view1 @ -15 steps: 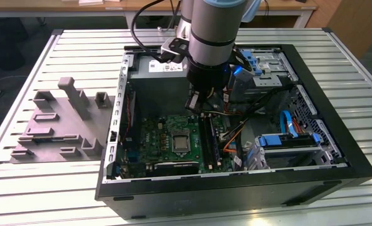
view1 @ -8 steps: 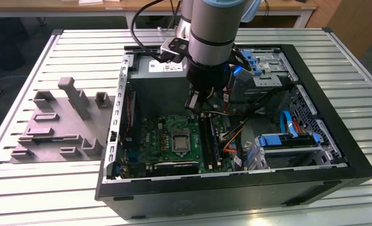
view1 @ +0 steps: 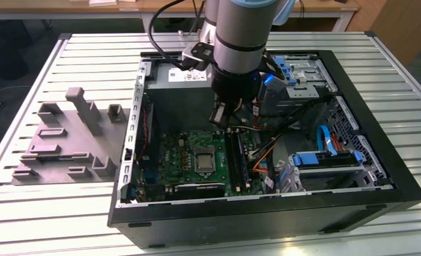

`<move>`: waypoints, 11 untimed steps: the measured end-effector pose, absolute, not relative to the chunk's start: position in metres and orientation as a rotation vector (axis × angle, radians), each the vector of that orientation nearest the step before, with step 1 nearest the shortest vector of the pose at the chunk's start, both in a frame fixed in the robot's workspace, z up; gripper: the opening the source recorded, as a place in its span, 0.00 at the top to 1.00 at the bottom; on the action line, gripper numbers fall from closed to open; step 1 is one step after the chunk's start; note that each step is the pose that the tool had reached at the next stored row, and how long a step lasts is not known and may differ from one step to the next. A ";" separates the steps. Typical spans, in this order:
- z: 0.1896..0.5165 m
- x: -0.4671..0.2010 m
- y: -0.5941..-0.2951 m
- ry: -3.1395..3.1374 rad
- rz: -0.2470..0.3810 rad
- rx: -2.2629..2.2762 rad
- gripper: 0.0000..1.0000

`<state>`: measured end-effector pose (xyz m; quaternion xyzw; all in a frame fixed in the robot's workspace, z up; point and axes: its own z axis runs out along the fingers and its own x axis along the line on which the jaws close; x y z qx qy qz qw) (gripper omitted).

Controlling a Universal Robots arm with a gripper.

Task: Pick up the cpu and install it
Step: 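Install the first cpu locking lever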

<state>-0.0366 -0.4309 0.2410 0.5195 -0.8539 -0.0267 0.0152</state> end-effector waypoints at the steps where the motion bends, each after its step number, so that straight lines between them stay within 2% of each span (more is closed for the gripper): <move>1: 0.241 -0.037 -0.430 -2.657 -0.083 1.616 0.89; 11: 0.240 -0.042 -0.428 -2.646 -0.082 1.634 0.89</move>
